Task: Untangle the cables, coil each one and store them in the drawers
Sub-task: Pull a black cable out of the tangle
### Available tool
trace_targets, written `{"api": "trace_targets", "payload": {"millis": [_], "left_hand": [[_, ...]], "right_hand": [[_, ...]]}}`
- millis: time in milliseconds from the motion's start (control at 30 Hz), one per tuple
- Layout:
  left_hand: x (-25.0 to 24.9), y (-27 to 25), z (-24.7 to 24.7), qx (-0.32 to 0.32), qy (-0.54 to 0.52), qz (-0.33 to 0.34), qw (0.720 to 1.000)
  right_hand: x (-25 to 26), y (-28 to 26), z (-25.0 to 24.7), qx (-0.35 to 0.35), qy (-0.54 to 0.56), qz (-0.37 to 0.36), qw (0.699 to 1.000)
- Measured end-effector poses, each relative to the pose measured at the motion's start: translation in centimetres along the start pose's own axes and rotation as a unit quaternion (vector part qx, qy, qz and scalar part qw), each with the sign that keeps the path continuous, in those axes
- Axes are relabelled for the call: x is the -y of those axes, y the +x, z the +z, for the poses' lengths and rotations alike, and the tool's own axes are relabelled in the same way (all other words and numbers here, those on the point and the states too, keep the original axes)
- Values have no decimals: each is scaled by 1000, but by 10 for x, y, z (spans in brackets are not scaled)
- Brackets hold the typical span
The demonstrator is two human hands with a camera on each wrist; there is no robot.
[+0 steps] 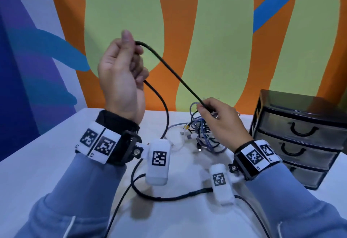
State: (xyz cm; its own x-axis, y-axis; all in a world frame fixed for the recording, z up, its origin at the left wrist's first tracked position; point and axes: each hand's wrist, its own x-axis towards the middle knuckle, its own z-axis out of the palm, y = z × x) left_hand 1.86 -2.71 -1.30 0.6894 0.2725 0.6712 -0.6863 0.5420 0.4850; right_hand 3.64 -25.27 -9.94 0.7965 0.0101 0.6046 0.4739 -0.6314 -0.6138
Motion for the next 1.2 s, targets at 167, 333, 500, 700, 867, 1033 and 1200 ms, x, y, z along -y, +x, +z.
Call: {"api": "trace_targets", "payload": {"millis": [167, 333, 500, 700, 867, 1033, 1200], "left_hand": [[-14, 14, -18, -103, -19, -3, 994], [0, 17, -26, -53, 313, -40, 947], [10, 6, -17, 68, 403, 15, 913], [20, -20, 5, 317, 588, 112, 736], [38, -28, 7, 354, 674, 36, 647], [34, -19, 1, 315, 584, -2, 748], [36, -20, -1, 251, 500, 36, 828]], "right_hand": [[-5, 1, -4, -10, -4, 8, 1000], [-4, 0, -6, -61, 23, -3, 998], [-4, 3, -9, -58, 14, -13, 998], [6, -2, -9, -4, -8, -48, 999], [3, -2, -6, 11, 7, -38, 999], [-4, 0, 3, -10, 9, -1, 1000], [2, -1, 0, -19, -14, -27, 999]]}}
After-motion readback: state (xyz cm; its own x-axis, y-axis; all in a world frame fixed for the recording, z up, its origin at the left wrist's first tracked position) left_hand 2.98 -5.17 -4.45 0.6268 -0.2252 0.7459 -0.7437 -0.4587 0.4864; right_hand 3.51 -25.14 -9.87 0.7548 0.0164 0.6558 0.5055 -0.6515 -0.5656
